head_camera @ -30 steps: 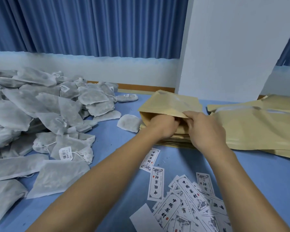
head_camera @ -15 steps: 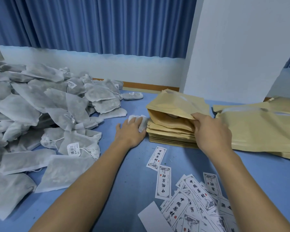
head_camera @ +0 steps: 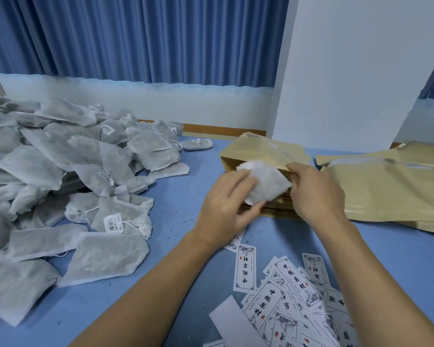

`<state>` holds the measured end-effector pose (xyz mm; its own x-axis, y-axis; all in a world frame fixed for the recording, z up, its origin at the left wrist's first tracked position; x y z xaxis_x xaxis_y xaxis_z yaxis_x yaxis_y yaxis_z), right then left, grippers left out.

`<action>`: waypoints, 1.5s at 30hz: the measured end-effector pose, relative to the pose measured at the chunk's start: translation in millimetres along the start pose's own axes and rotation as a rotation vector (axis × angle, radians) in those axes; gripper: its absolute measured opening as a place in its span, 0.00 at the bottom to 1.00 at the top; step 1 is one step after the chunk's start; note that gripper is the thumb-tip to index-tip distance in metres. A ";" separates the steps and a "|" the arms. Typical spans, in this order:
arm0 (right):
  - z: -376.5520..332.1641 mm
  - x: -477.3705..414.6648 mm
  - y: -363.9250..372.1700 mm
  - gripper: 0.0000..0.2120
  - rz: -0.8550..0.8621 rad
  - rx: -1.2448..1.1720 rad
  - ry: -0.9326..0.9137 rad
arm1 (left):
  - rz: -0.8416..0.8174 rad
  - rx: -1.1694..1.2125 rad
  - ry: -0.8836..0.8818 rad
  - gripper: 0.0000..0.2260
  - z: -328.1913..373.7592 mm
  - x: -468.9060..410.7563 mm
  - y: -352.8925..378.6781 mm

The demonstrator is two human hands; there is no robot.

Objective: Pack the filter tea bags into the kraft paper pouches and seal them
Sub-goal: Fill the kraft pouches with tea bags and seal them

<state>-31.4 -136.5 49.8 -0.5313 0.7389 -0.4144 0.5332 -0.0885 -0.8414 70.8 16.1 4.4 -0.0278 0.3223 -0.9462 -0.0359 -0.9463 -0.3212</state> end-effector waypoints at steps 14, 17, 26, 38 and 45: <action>4.9 -5.0 -18.4 0.10 -0.151 -0.120 -0.122 | -0.832 -0.303 -0.637 0.14 -42.3 -71.0 82.3; -2.1 -1.5 -10.1 0.10 -0.095 -0.032 -0.138 | -0.846 -0.199 -0.688 0.15 -44.5 -63.8 100.0; -12.8 11.2 7.6 0.20 -0.091 0.139 -0.106 | -0.665 -0.148 -0.265 0.12 7.8 4.5 36.7; -29.9 22.1 8.4 0.20 -0.038 0.211 -0.084 | -0.397 -0.802 -0.915 0.26 -86.4 52.8 -132.8; -34.0 22.6 8.1 0.17 -0.048 0.221 -0.094 | -0.547 -0.595 -1.120 0.26 -104.8 79.2 -116.9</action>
<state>-16.7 -97.8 45.4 -0.6170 0.6813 -0.3939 0.3540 -0.2067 -0.9121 177.5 149.6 -37.0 -0.9395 0.2321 -0.2519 0.1181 -0.4709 -0.8743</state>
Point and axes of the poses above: each hand's wrist, its own x-axis away from the middle knuckle, its own y-axis out of the palm, z = x × y, the point moved 4 cm from there along -x, towards the middle knuckle, and after that the axes turned 5 degrees about y, right-handed, at the moved point
